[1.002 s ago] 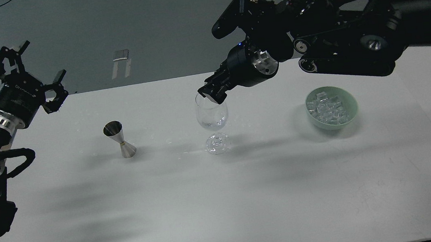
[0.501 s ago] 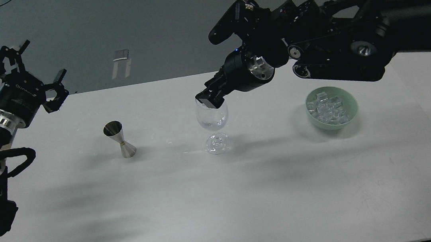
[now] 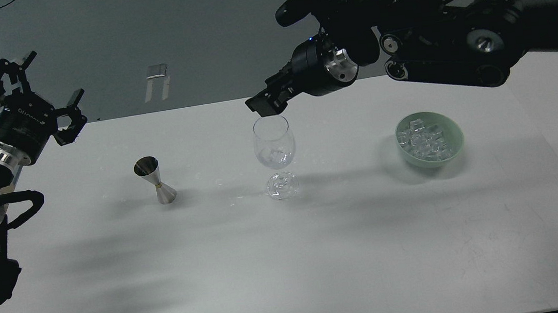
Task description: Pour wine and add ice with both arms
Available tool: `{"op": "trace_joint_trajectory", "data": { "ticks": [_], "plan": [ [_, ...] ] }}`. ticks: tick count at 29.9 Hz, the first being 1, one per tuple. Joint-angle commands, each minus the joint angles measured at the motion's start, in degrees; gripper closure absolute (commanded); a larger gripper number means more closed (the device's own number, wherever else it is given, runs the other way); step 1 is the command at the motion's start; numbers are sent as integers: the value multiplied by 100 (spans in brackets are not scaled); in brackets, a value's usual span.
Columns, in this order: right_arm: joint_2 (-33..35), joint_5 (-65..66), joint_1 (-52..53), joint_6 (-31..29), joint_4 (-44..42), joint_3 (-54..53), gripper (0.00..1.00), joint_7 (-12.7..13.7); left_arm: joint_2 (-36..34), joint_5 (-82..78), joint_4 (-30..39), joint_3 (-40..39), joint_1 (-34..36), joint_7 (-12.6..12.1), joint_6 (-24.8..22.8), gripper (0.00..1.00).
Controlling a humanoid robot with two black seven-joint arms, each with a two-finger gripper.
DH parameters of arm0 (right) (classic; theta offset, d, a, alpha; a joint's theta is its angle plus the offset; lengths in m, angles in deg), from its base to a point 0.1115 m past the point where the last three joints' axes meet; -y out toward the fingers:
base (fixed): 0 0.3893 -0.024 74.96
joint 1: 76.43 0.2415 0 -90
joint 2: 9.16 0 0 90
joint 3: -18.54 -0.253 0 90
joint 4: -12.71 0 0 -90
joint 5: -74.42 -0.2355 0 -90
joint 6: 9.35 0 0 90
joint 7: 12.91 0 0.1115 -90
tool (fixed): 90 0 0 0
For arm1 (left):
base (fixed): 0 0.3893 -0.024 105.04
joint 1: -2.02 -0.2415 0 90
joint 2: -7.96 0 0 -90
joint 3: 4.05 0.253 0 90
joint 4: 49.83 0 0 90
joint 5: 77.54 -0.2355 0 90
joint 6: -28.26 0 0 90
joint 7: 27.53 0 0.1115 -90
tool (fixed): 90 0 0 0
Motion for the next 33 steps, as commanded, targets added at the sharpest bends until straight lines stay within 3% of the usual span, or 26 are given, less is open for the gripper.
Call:
{"op": "trace_joint_trajectory", "data": {
  "ticks": [1, 2, 3, 4, 7, 12, 19, 29, 33],
  "plan": [
    [350, -1109, -38, 18, -416, -511, 21, 24, -29, -9, 0, 20, 12, 0, 0, 2],
    [412, -1349, -73, 18, -478, -626, 17, 24, -29, -9, 0, 20, 12, 0, 0, 3],
    [534, -1847, -212, 44, -592, -845, 6, 24, -29, -9, 0, 20, 12, 0, 0, 2],
    [570, -2087, -327, 79, -663, -951, 4, 15, -29, -9, 0, 20, 12, 0, 0, 2],
    [650, -2983, -1054, 298, -1127, -1757, 2, -46, -20, -9, -9, 20, 12, 9, 0, 2],
    [554, -3302, -2329, 325, -1716, -3505, 1, -125, 6, -70, -96, 134, 213, 52, 0, 2],
    [-272, -3732, -3491, 212, -2579, -5275, 0, -424, 41, -79, -536, 662, 644, 246, 0, 2],
    [-782, -4233, -4450, -1253, -3290, -6427, 0, -1013, 252, 0, -1036, 978, 996, 308, 0, 2],
    [-1020, -4313, -4591, -1253, -3678, -6770, 0, -1031, 331, -9, -1160, 978, 1075, 299, 0, 2]
  ]
}}
